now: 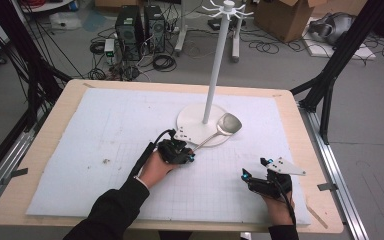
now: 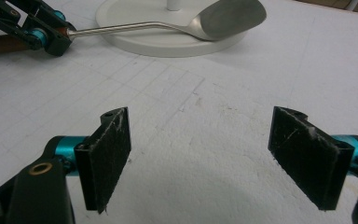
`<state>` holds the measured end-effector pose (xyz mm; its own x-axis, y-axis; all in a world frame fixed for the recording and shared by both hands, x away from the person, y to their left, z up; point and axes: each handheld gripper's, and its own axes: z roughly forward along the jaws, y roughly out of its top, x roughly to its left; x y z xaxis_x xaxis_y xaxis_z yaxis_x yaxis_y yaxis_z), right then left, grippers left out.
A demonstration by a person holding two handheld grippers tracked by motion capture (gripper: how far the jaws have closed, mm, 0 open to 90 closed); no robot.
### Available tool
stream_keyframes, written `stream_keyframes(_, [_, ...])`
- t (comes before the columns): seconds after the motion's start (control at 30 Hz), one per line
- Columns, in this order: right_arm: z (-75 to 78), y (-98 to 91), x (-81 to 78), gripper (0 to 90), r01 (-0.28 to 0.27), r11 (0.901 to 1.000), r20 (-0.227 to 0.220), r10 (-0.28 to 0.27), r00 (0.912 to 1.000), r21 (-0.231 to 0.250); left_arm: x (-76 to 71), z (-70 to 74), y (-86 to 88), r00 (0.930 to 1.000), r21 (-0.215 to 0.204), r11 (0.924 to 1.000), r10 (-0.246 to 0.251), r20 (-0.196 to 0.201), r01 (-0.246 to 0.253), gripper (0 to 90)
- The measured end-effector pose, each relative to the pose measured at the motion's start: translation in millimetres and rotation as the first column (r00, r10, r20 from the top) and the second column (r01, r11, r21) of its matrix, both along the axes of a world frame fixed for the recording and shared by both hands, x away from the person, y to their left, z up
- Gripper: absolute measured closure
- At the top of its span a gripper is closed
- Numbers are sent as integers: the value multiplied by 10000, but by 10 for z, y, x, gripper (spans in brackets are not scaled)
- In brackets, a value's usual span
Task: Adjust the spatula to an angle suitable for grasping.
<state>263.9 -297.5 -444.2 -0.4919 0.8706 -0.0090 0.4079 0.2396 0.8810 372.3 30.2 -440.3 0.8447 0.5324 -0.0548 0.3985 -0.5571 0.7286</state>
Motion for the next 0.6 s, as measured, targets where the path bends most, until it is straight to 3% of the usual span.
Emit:
stream_keyframes(0.17, [1,3,-5,206,-25,10000,-12,25,10000,-25,13,18,50,9989,41,9991,-425,-210,425,729])
stream_keyframes(0.23, [1,-7,-5,207,-35,10000,-27,35,10000,16,2,38,94,9962,329,9957,-866,-14,866,734])
stream_keyframes(0.33, [1,-14,-4,207,-5,10000,21,5,10000,10,-9,38,112,9935,367,9929,-1133,98,1128,736])
stream_keyframes(0.4, [2,-13,-6,208,-15,10000,10,15,10000,9,-26,40,127,9901,414,9895,-1394,183,1385,736])
stream_keyframes(0.53, [3,-13,-3,207,13,10000,6,-13,10000,18,-87,63,163,9725,594,9719,-2300,359,2276,736])
stream_keyframes(0.6, [4,-11,-2,208,19,10000,-22,-19,10000,19,-102,49,163,9700,662,9689,-2409,340,2383,736])
